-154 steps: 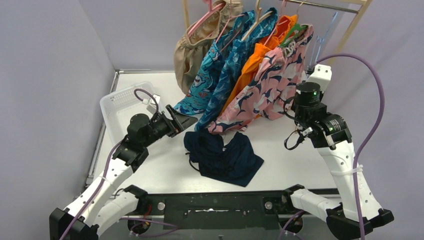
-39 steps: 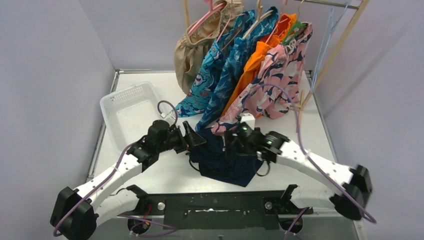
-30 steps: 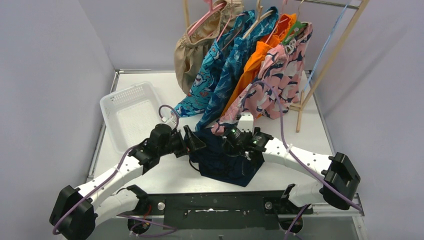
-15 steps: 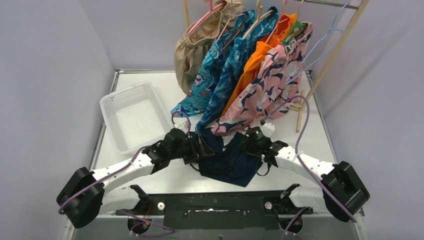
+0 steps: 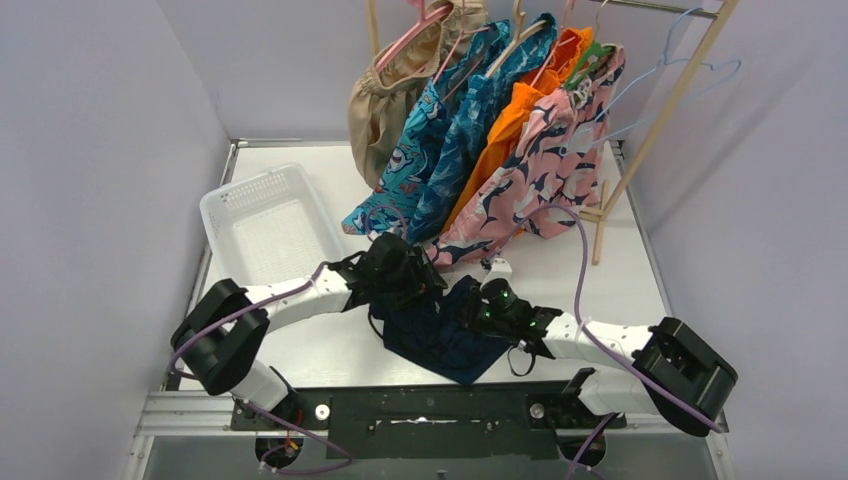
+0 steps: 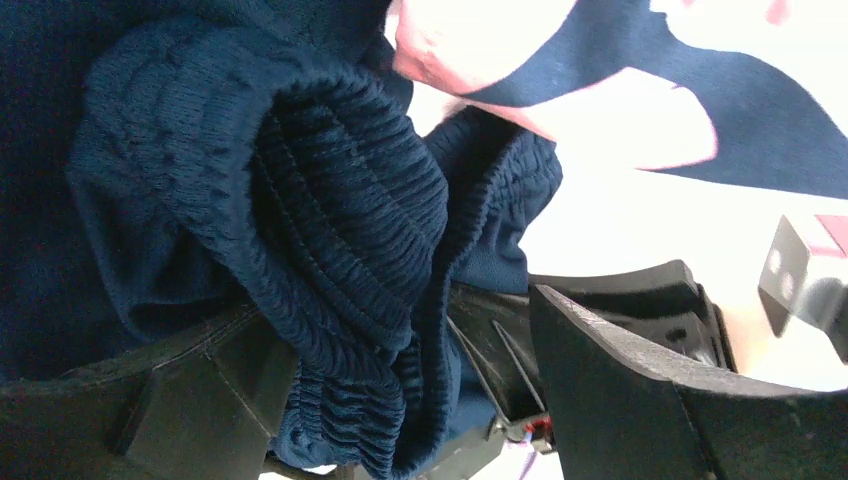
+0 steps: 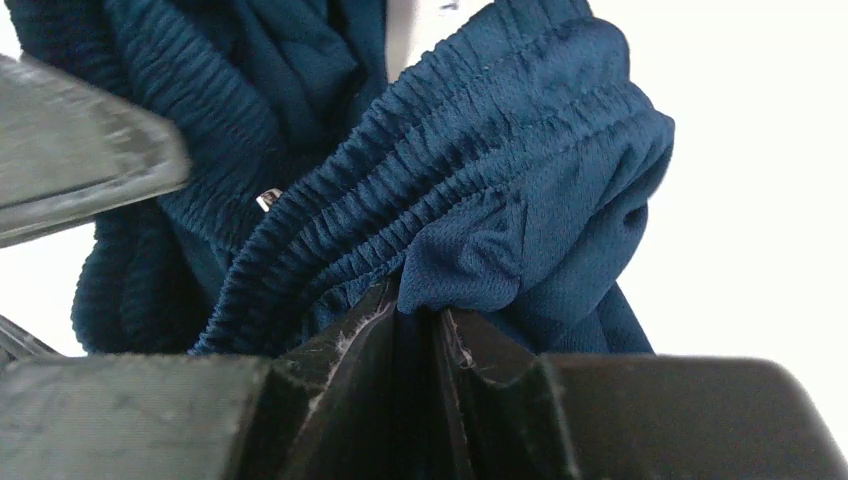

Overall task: Remove the shorts from the hanger
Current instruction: Adjust the shorts at the center of the board.

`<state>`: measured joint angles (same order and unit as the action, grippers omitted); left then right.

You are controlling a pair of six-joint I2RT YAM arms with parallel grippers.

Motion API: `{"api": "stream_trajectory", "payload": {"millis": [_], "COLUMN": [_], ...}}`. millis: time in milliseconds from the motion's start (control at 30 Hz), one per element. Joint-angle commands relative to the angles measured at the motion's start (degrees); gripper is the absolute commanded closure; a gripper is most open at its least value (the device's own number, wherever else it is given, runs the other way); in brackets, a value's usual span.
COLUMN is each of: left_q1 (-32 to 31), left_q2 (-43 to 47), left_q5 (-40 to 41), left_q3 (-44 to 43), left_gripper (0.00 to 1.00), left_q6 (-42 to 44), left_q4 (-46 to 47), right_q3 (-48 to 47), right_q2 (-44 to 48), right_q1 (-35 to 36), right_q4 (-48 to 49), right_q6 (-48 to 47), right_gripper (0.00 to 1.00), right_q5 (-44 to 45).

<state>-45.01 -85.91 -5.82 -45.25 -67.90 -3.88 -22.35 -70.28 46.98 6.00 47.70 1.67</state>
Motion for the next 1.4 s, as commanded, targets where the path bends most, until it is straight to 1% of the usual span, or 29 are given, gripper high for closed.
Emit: {"api": "stream_trajectory", "payload": {"millis": [0,133,267,433,533,600,700,833,867,967,1067,1133,1300,1367], "left_q1": [-0.38,-0.51,-0.83,-3.04,-5.50,-6.18,-6.42,-6.36,-6.36,-6.42,-6.27,-5.99,-5.57,-5.27], "left_q2": [-3.61,-6.16,-9.09,-13.41,-15.91,-17.21,-17.52,-13.56,-11.80,-4.90,3.43,8.00,16.82,19.77], "left_q5": [2.92,4.86,10.43,15.68,18.01,17.81,18.15,20.25,20.69,22.04,24.84,27.37,32.66,34.64], "left_q3": [-4.63,-3.80,-5.47,-9.71,-10.46,-9.74,-8.86,-9.99,-11.01,-14.62,-16.16,-16.63,-18.83,-19.88], "left_gripper": [0.18,0.22,0.21,0.20,0.26,0.38,0.64,0.97,1.00,1.00,1.00,1.00,1.00,1.00], "left_q6": [5.04,12.88,18.23,21.60,22.35,22.93,23.64,24.13,24.51,26.39,28.52,29.20,30.96,31.55], "left_q4": [-7.64,-12.74,-20.37,-26.19,-27.95,-27.67,-26.90,-26.89,-27.11,-27.01,-24.85,-24.10,-27.23,-29.05], "right_q3": [1.32,3.19,2.79,3.30,4.02,4.78,6.04,5.82,5.37,3.08,1.26,0.85,1.10,1.33], "right_q2": [-1.59,-1.10,-0.59,0.94,3.70,6.46,11.92,19.46,20.85,24.34,27.08,28.74,32.94,34.17], "right_q1": [1.73,3.36,5.29,7.69,8.76,9.12,9.31,9.25,9.30,9.31,9.31,9.33,9.33,9.37], "right_q4": [11.43,14.71,13.79,13.01,11.27,9.59,7.16,0.66,-1.26,-6.95,-10.73,-11.83,-13.47,-13.75], "right_q6": [-4.33,-5.41,-7.86,-8.57,-7.53,-6.32,-4.86,-3.89,-3.85,-3.60,-3.18,-2.63,-0.47,0.11], "right_gripper": [0.84,0.83,0.81,0.77,0.70,0.65,0.57,0.44,0.42,0.40,0.39,0.38,0.32,0.31], "right_q5": [-2.79,-1.90,-0.01,3.96,7.21,9.84,13.45,17.56,18.60,22.38,25.35,26.85,30.07,30.83]}}
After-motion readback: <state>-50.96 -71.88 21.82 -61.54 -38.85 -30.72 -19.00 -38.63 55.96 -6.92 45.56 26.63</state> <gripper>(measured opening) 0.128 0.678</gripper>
